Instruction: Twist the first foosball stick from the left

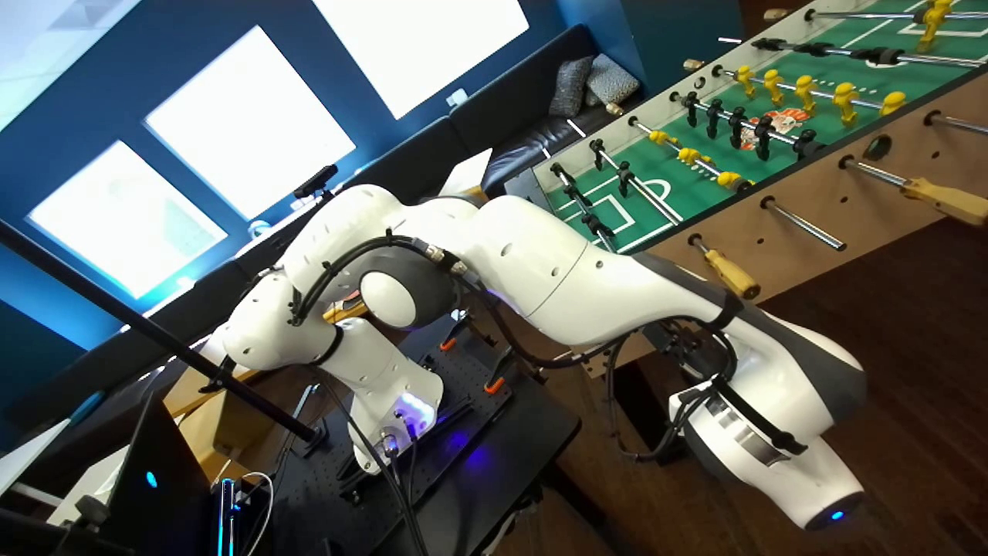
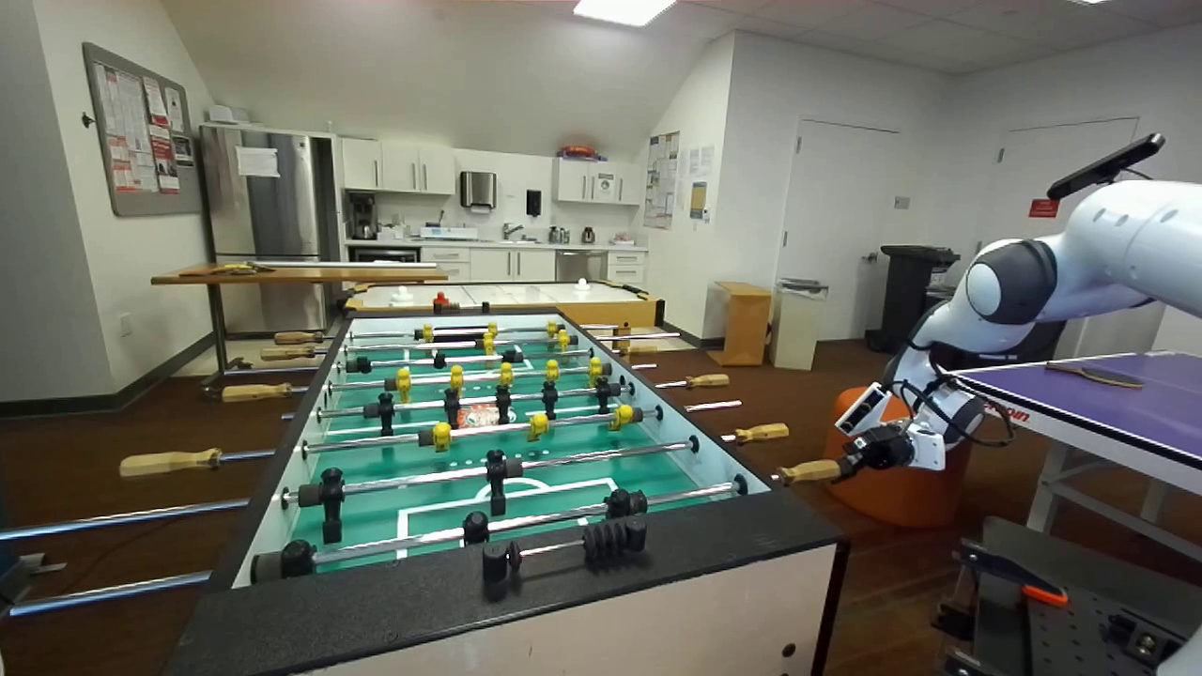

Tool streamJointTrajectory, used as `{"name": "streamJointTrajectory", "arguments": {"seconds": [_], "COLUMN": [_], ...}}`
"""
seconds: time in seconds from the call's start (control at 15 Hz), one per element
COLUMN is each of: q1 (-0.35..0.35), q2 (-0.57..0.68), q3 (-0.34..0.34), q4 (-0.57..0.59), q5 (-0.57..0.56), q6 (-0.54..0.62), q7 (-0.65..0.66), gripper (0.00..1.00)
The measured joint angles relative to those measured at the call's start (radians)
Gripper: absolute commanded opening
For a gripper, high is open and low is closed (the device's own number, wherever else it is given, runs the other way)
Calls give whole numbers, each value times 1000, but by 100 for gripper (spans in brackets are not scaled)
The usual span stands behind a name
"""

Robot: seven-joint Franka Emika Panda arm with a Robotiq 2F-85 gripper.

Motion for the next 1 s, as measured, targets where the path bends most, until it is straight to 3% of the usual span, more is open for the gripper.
{"name": "streamJointTrajectory", "arguments": {"seconds": [1.0], "q1": [-3], "q2": [8], "q3": [45], "q4": [8], "q5": [0], "q6": [-32], "q7": [43], "gripper": [100]}}
